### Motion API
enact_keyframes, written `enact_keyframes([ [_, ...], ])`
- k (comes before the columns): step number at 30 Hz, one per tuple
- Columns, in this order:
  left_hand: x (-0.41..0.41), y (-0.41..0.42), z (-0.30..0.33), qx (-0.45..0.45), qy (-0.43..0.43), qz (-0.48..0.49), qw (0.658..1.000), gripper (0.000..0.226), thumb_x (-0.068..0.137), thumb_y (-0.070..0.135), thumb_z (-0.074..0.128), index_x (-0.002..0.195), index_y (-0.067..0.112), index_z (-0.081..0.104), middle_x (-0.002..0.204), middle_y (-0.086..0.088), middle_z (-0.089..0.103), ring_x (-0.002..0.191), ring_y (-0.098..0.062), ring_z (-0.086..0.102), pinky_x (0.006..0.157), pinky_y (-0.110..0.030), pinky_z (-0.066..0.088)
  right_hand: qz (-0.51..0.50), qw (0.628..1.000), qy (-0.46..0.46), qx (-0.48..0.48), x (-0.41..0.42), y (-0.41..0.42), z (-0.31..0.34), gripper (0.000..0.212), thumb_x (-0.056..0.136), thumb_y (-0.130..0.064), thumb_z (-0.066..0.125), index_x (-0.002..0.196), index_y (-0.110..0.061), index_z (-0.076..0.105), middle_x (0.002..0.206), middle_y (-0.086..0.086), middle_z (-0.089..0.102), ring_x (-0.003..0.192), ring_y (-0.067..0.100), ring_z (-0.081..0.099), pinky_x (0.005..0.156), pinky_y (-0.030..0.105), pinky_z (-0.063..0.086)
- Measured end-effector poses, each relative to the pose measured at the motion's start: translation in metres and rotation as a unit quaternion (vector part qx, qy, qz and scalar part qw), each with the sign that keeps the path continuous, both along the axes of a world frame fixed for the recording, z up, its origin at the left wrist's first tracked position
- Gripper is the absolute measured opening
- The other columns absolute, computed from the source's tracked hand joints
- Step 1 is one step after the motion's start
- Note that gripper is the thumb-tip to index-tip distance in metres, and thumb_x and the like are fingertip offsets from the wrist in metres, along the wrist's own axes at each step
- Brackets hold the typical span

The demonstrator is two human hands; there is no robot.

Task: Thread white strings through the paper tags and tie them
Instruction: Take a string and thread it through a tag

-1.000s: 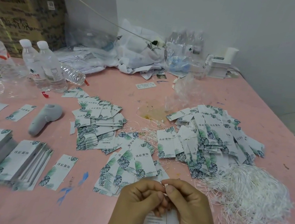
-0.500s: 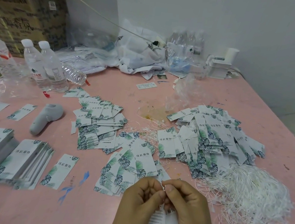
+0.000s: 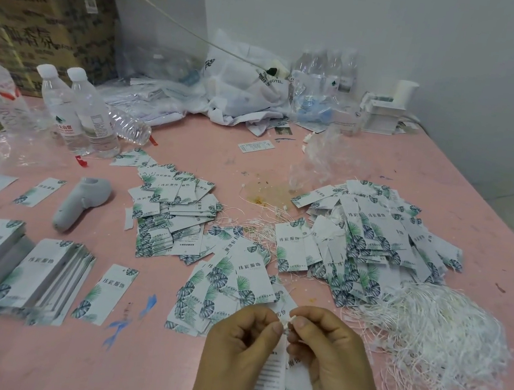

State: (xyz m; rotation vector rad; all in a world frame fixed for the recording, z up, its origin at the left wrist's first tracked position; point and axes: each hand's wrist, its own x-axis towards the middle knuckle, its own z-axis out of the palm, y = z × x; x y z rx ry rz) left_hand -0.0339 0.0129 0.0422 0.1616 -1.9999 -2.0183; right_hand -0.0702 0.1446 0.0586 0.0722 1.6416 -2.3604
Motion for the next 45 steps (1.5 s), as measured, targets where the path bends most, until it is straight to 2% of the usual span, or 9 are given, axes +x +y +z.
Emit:
enact_keyframes([
  [5, 0.0, 0.0, 0.005, -0.021, -0.011, -0.028, 0.999, 0.009, 0.08, 0.024, 0.068, 0.072, 0.025, 0.071, 0.051, 0.01, 0.053, 0.048, 0.0, 0.038, 0.049, -0.012, 0.032, 0.027, 0.999, -0.016, -0.016, 0.0, 0.0, -0.003, 0.02, 0.062, -0.014, 0.073, 0.079, -0.004, 0.077, 0.061, 0.014, 0.061, 0.053, 0.013, 0.058, 0.051, 0.021, 0.052],
  [12, 0.001, 0.001, 0.009, -0.015, -0.021, -0.041, 0.999, 0.011, 0.08, 0.022, 0.068, 0.071, 0.026, 0.072, 0.049, 0.01, 0.055, 0.047, -0.002, 0.036, 0.048, -0.012, 0.031, 0.02, 1.0, -0.004, 0.012, -0.001, 0.002, -0.008, 0.035, 0.057, -0.029, 0.079, 0.084, -0.007, 0.077, 0.06, 0.011, 0.062, 0.054, 0.014, 0.057, 0.053, 0.021, 0.05],
  [17, 0.002, 0.003, 0.014, -0.018, -0.021, -0.057, 0.998, 0.015, 0.08, 0.018, 0.067, 0.072, 0.029, 0.073, 0.05, 0.011, 0.059, 0.045, 0.001, 0.037, 0.047, -0.009, 0.031, 0.025, 0.999, -0.006, 0.021, -0.001, 0.002, -0.009, 0.027, 0.064, -0.022, 0.087, 0.086, -0.009, 0.078, 0.062, 0.011, 0.064, 0.055, 0.014, 0.058, 0.053, 0.021, 0.05],
  [21, 0.003, 0.004, 0.016, -0.014, -0.023, -0.057, 0.998, 0.019, 0.079, 0.017, 0.066, 0.069, 0.031, 0.073, 0.048, 0.011, 0.059, 0.043, 0.003, 0.038, 0.046, -0.008, 0.03, 0.038, 0.998, 0.012, 0.05, -0.001, 0.003, -0.008, 0.025, 0.067, -0.024, 0.082, 0.087, -0.01, 0.078, 0.063, 0.011, 0.065, 0.057, 0.016, 0.058, 0.056, 0.022, 0.051],
  [23, 0.003, 0.004, 0.016, -0.014, -0.027, -0.055, 0.998, 0.018, 0.079, 0.017, 0.066, 0.069, 0.03, 0.073, 0.048, 0.011, 0.059, 0.043, 0.002, 0.037, 0.046, -0.008, 0.03, 0.039, 0.998, 0.015, 0.042, -0.001, 0.003, -0.008, 0.026, 0.065, -0.023, 0.086, 0.086, -0.009, 0.078, 0.062, 0.012, 0.065, 0.057, 0.016, 0.058, 0.056, 0.022, 0.051],
  [26, 0.003, 0.004, 0.015, -0.015, -0.033, -0.051, 0.998, 0.015, 0.078, 0.019, 0.067, 0.069, 0.029, 0.073, 0.049, 0.01, 0.059, 0.044, 0.001, 0.037, 0.046, -0.009, 0.03, 0.033, 0.999, 0.013, 0.028, -0.001, 0.003, -0.008, 0.033, 0.059, -0.028, 0.078, 0.083, -0.006, 0.077, 0.062, 0.013, 0.064, 0.055, 0.016, 0.058, 0.054, 0.021, 0.051],
  [30, 0.002, 0.004, 0.013, -0.007, -0.039, -0.05, 0.998, 0.013, 0.077, 0.019, 0.068, 0.069, 0.027, 0.073, 0.05, 0.008, 0.059, 0.045, 0.001, 0.038, 0.047, -0.01, 0.031, 0.032, 0.999, 0.012, 0.021, -0.001, 0.002, -0.007, 0.033, 0.057, -0.027, 0.077, 0.083, -0.005, 0.077, 0.061, 0.014, 0.064, 0.055, 0.015, 0.059, 0.053, 0.021, 0.051],
  [38, 0.002, 0.003, 0.013, -0.007, -0.04, -0.054, 0.998, 0.013, 0.077, 0.02, 0.068, 0.068, 0.028, 0.073, 0.054, 0.005, 0.064, 0.046, 0.002, 0.042, 0.048, -0.01, 0.034, 0.05, 0.997, 0.006, 0.056, -0.003, 0.005, -0.008, 0.019, 0.067, -0.017, 0.08, 0.083, -0.007, 0.077, 0.061, 0.013, 0.064, 0.055, 0.017, 0.059, 0.054, 0.022, 0.052],
  [45, 0.003, 0.004, 0.009, -0.055, -0.044, -0.039, 0.997, 0.011, 0.078, 0.033, 0.067, 0.068, 0.034, 0.069, 0.05, 0.011, 0.052, 0.049, 0.0, 0.036, 0.049, -0.014, 0.03, 0.072, 0.992, 0.015, 0.104, -0.008, 0.01, -0.001, 0.013, 0.069, -0.015, 0.076, 0.079, -0.007, 0.077, 0.062, 0.016, 0.066, 0.055, 0.019, 0.06, 0.055, 0.023, 0.051],
])
